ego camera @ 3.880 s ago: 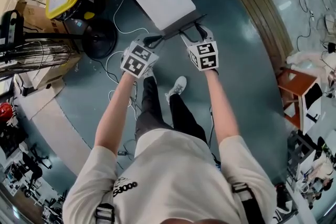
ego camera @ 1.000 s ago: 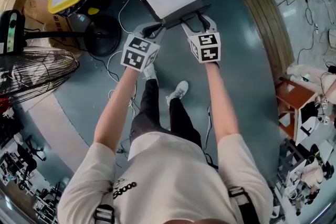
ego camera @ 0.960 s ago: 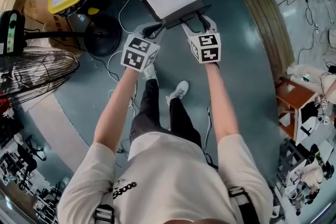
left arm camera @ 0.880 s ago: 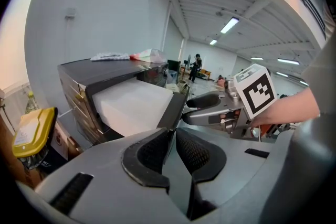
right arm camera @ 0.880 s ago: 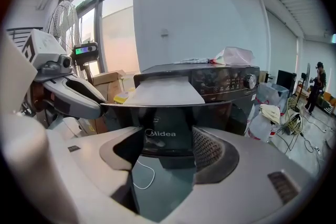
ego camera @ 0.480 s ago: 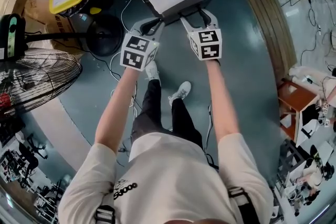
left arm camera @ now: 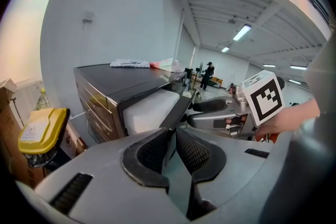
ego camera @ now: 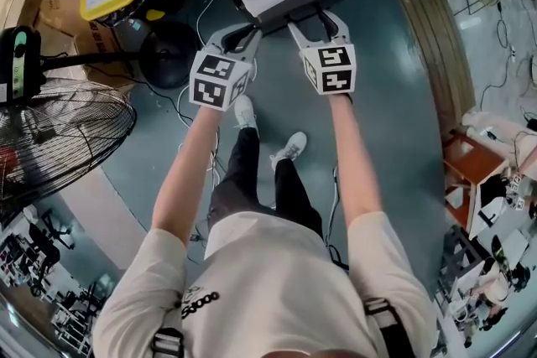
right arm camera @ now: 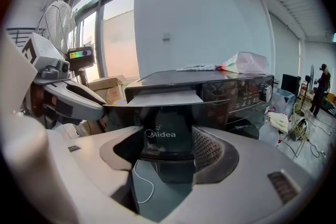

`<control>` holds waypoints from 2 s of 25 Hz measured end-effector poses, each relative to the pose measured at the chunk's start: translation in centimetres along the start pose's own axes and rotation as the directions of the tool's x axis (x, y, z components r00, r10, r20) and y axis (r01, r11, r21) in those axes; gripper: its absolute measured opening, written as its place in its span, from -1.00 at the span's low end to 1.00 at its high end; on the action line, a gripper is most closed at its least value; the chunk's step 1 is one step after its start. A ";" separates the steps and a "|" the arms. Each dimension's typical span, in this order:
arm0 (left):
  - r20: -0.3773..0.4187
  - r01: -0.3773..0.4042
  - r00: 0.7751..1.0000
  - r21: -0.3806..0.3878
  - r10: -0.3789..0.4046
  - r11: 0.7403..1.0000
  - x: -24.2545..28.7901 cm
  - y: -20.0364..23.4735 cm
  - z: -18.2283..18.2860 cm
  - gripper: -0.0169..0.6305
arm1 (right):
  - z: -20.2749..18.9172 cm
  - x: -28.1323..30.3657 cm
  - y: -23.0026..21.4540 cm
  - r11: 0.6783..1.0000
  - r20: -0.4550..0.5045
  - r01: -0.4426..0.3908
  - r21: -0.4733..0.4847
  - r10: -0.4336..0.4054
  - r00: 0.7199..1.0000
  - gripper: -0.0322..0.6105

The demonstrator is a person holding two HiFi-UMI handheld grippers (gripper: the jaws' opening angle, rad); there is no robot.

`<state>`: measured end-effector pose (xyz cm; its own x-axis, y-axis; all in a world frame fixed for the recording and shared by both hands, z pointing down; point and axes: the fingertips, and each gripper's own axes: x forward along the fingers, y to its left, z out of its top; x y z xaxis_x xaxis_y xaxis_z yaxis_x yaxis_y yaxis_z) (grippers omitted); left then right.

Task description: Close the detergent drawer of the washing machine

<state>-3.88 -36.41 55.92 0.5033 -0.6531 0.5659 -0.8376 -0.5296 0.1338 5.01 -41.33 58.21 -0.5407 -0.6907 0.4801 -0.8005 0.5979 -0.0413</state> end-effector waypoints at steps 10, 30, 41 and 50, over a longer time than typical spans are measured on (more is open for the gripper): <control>-0.009 -0.008 1.000 -0.021 0.008 1.000 0.1 3.1 -0.3 -0.78 | 2.1 3.3 0.0 1.000 0.022 -0.004 0.007 0.004 1.000 -0.09; 0.005 -0.004 1.000 -0.018 0.004 1.000 -0.6 6.6 -0.1 -0.89 | 4.8 7.4 0.4 0.999 0.057 -0.004 0.041 0.002 0.998 -0.08; 0.039 -0.005 0.999 -0.037 0.006 0.999 -0.3 7.5 -0.3 -0.89 | 4.8 7.8 0.7 0.999 0.057 -0.008 0.033 0.006 0.998 -0.06; 0.047 -0.005 0.999 -0.039 0.007 0.999 -0.4 8.2 -0.3 -0.89 | 4.8 7.9 0.7 0.999 0.028 -0.004 0.045 0.003 1.000 -0.05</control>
<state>-11.01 -40.37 57.00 0.5071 -0.6810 0.5283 -0.8476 -0.5050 0.1626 -1.01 -48.32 57.80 -0.5503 -0.7001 0.4551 -0.8089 0.5821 -0.0827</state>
